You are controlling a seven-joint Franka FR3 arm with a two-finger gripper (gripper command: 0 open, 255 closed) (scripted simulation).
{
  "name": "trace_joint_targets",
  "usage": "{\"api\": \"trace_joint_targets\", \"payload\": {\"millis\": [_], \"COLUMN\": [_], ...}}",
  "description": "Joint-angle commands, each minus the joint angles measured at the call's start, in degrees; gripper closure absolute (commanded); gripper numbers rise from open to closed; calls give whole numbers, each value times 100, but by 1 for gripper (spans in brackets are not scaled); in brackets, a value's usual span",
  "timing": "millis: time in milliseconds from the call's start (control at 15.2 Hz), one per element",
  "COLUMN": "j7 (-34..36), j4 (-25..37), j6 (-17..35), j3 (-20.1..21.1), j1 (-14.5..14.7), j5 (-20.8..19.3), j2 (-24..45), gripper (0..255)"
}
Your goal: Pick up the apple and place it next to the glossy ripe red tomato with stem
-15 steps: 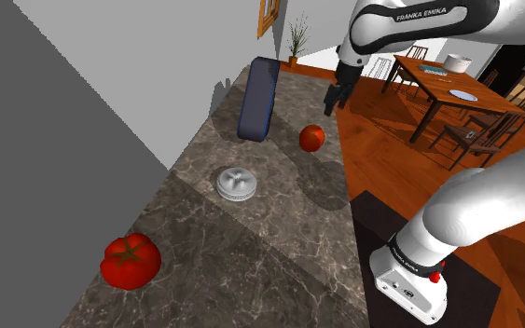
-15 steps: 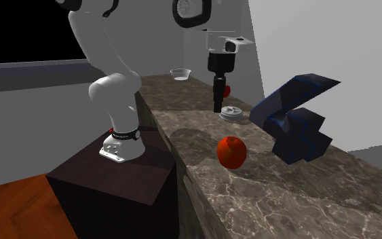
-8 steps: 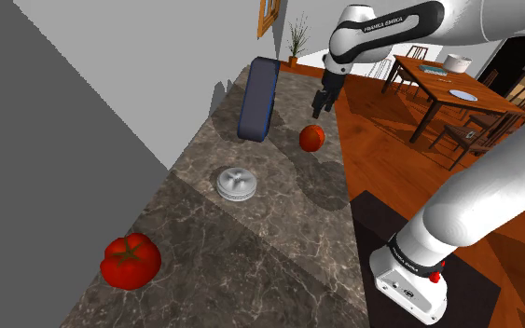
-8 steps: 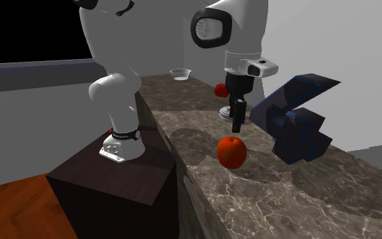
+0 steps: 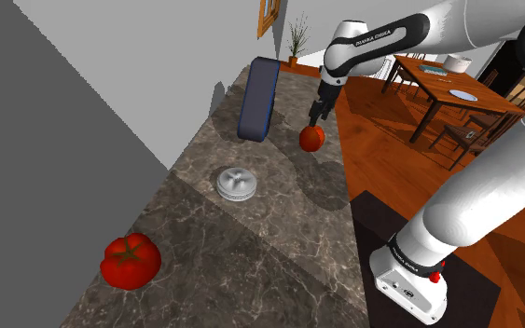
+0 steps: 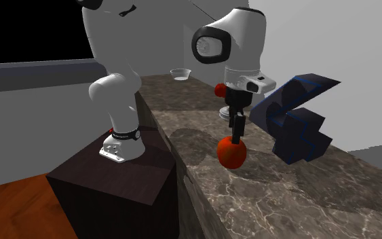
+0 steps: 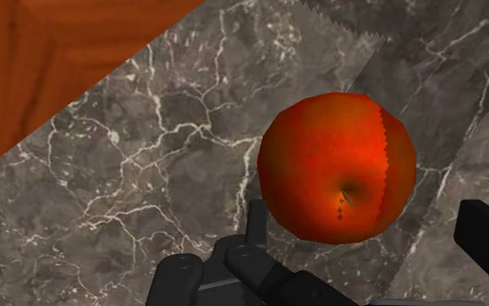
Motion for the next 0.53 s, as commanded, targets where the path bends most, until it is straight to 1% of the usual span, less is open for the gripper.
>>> {"api": "trace_joint_targets", "payload": {"millis": [0,330,396,462], "j7": [1,1,1,1], "j4": [-18,-18,-18,-18], "j6": [25,24,24,24], "j3": [1,1,1,1], "j1": [1,1,1,1], "j5": [2,1,1,1], "j2": [4,3,3,3], "gripper": [0,0,255,255]}}
